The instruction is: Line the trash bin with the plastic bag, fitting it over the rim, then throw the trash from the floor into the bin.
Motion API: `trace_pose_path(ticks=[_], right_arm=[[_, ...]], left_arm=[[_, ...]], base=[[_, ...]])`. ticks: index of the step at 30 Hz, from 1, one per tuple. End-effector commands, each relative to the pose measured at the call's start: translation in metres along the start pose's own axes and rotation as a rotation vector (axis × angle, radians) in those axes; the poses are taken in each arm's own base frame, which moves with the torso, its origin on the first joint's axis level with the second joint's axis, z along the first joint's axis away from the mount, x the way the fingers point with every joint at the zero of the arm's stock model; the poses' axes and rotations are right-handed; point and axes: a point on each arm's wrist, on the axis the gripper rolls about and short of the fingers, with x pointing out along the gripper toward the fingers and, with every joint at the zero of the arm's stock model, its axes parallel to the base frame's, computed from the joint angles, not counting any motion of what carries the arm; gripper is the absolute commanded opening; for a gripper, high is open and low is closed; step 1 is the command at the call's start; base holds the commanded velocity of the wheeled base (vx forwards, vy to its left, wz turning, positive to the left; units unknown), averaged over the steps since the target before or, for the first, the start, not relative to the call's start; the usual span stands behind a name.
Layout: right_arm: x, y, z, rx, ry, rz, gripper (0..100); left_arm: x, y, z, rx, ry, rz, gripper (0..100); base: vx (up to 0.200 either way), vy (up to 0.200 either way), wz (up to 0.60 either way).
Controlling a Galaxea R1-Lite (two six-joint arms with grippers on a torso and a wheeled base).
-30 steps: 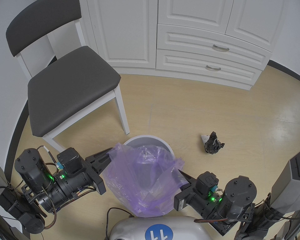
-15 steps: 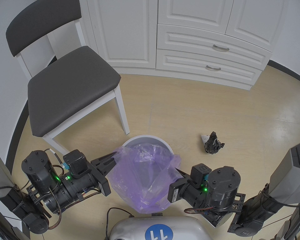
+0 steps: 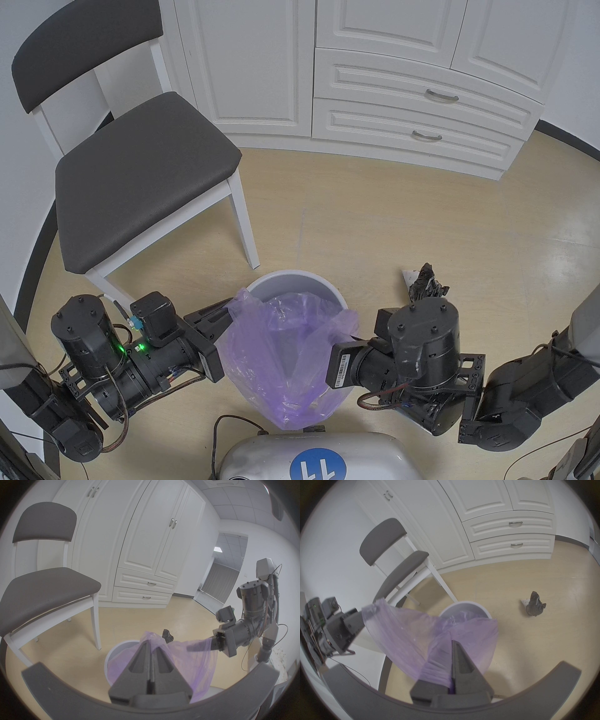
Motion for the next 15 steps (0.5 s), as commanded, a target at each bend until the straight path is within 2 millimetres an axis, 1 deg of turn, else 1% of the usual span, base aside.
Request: trace_pose_path(ticks=[1, 5, 9, 13, 15], right_arm=[[-0.007, 0.003, 0.013, 0.017, -0.035, 0.018, 0], [-0.018, 0.005, 0.022, 0.013, -0.025, 0.020, 0], [-0.023, 0.009, 0.026, 0.026, 0.006, 0.014, 0], [-0.019, 0.010, 0.022, 0.028, 0.041, -0.003, 0], [-0.012, 0.010, 0.017, 0.034, 0.057, -0.016, 0]], left_arm=[[-0.001, 0.000, 0.002, 0.001, -0.009, 0.001, 0], [-0.006, -0.001, 0.008, 0.003, -0.026, -0.004, 0], [-0.011, -0.003, 0.012, -0.003, -0.008, -0.007, 0], [-0.009, -0.003, 0.013, -0.055, 0.038, -0.008, 0], [-0.005, -0.002, 0.012, -0.082, 0.053, -0.003, 0]], base=[[0.000, 0.000, 0.00], [0.000, 0.000, 0.00], [0.000, 0.000, 0.00], [0.000, 0.000, 0.00], [0.000, 0.000, 0.00]])
